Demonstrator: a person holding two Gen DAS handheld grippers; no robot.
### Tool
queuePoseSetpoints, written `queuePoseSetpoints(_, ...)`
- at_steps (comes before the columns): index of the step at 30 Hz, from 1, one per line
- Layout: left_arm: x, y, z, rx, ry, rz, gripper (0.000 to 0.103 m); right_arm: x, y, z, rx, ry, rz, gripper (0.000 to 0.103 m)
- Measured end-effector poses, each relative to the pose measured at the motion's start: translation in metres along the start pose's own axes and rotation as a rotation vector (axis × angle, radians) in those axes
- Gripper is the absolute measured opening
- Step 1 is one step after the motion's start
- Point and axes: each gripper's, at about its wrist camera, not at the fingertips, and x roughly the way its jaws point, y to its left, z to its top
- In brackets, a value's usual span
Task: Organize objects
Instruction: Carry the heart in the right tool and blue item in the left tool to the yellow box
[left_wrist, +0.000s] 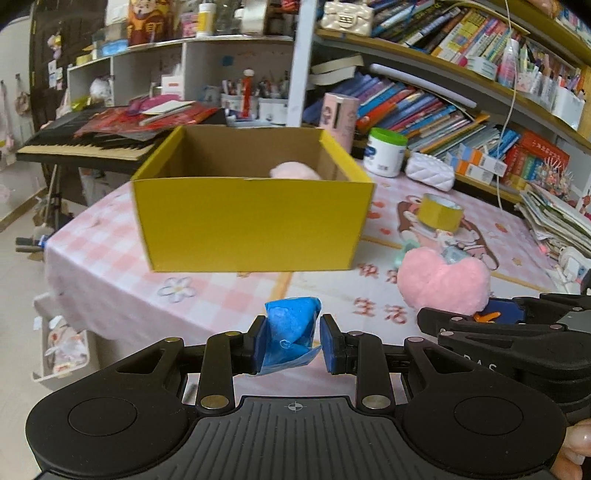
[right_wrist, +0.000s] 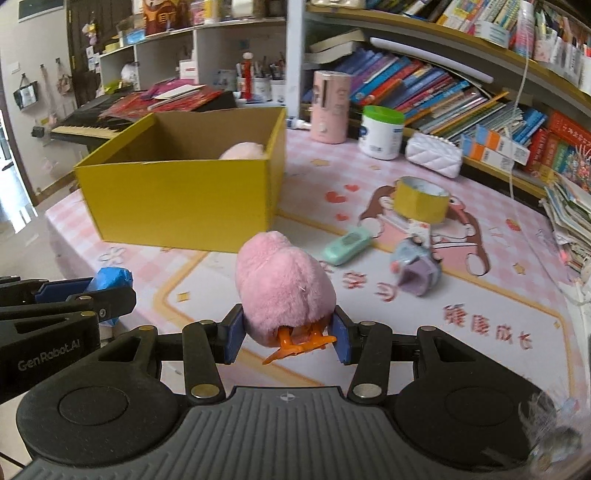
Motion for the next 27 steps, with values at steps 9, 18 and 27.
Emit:
queuePoseSetpoints(9,-0.024,0.038,-0.014,0.007,-0.014,0.026,0.028,-0.008,0.044,-0.009,-0.001,-0.009,0.027,0.045)
queuePoseSetpoints(18,-0.044,0.066,-0.018,-0.001,-0.052,0.044,0.028,-0.018,0.080,-0.011,-0.016,-0.037,0.046,0.045)
queuePoseSetpoints(27,-0.048,0.074,0.002,-0.007,-0.114,0.029,0.028,-0.027,0.087,0.009,-0.031,-0.096,0.027,0.045)
